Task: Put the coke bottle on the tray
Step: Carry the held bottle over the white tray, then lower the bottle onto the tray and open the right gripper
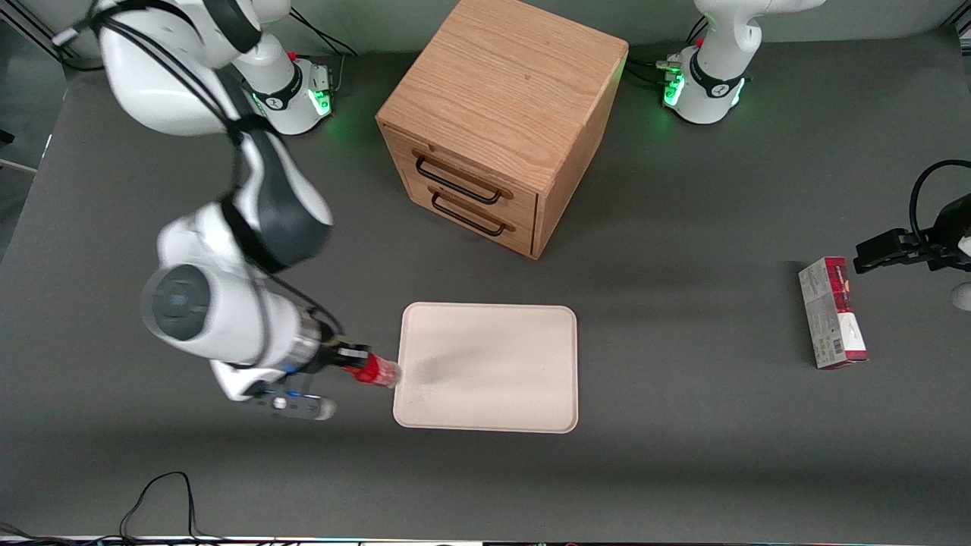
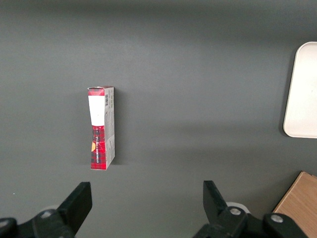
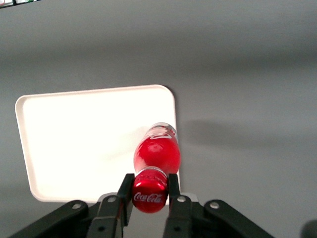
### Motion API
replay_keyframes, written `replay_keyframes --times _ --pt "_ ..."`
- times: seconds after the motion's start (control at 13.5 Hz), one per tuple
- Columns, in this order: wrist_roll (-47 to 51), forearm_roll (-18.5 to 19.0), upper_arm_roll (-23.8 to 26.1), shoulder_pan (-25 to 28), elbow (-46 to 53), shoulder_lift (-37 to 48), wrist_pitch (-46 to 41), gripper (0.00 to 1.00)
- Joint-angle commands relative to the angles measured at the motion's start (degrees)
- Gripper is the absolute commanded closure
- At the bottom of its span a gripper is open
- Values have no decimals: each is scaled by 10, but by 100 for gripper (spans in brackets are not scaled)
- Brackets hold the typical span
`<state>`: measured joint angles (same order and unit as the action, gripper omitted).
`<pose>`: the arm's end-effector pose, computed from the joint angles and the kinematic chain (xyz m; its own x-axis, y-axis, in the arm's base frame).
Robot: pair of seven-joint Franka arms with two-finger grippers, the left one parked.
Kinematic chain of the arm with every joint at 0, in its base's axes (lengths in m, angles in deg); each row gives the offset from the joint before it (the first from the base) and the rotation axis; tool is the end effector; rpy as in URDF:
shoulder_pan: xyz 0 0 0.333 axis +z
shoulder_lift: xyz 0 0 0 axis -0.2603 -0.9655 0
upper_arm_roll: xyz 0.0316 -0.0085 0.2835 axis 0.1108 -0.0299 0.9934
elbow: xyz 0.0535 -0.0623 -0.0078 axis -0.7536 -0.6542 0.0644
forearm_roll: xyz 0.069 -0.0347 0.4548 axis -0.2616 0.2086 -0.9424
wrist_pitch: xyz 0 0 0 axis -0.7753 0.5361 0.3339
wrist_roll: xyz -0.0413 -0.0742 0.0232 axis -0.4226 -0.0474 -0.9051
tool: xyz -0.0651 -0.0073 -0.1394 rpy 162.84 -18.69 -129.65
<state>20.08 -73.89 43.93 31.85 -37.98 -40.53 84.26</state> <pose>0.7555 0.3245 0.3349 0.9921 -0.1257 -0.0015 -0.1250 -0.9852 -0.1177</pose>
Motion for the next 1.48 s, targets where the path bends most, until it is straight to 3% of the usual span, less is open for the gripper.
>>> replay_keyframes --times 0.0,0.96,1.04,1.11,1.19,1.41 --pt "19 38 1 16 42 -42 18 100" --pt "30 57 1 27 38 -74 59 100" --pt "30 57 1 27 38 -74 59 93" --pt "30 57 1 27 38 -74 59 38" --pt "30 60 1 27 37 -74 59 4" --pt "29 69 1 27 37 -71 54 0"
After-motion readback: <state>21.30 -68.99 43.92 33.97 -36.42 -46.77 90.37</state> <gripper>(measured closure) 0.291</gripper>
